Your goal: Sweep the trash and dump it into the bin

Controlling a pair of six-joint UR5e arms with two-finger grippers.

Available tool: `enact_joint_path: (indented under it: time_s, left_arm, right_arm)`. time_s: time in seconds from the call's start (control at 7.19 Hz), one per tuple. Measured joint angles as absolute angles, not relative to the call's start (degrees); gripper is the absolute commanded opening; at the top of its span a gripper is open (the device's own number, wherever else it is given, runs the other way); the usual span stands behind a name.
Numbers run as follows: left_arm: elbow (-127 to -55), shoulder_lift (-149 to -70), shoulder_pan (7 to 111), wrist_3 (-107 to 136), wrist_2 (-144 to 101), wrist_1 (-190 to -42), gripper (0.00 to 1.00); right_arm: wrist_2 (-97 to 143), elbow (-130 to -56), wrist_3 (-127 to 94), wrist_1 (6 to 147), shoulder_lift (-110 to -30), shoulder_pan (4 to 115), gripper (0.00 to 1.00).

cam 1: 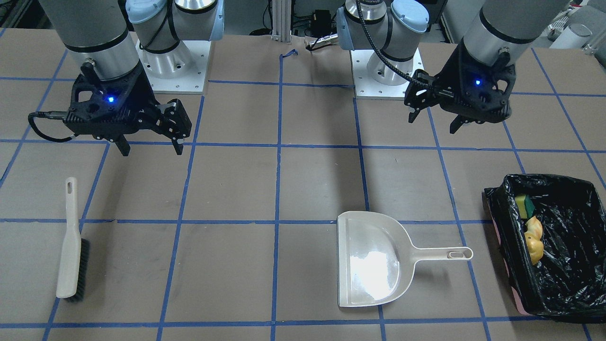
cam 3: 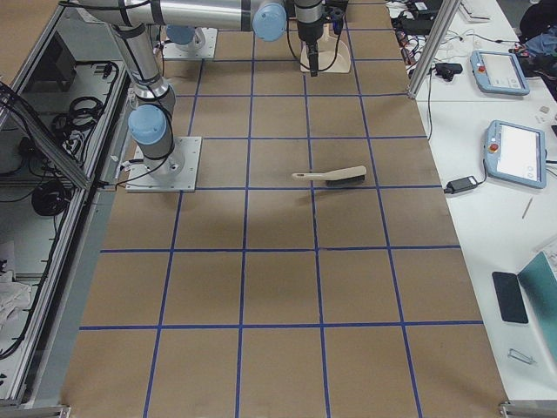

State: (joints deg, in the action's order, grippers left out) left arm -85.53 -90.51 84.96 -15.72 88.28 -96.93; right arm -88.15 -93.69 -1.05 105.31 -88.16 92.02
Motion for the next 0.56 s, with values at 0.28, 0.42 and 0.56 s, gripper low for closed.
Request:
enact_joint_path:
  time_s: [0.28,0.42,0.56]
  left_arm:
    - [-86.73,-88.47,84.92,-8.62,88.24,-96.96,0.81]
    - [-87.02,-88.15,84.91,-7.61,88.29,-96.78,0.81]
    - [-87.13,-87.93,84.91,-7.24,88.32,-96.66,0.81]
  right_arm:
    - [-88.15,-93.69,-1.06,105.32,-88.16,92.02,1.00]
    - [-88.15,-93.68,-1.06,105.32,-88.15,92.02,1.00]
    - [-88.13,-93.66,-1.03,105.35,-88.14,92.02,1.00]
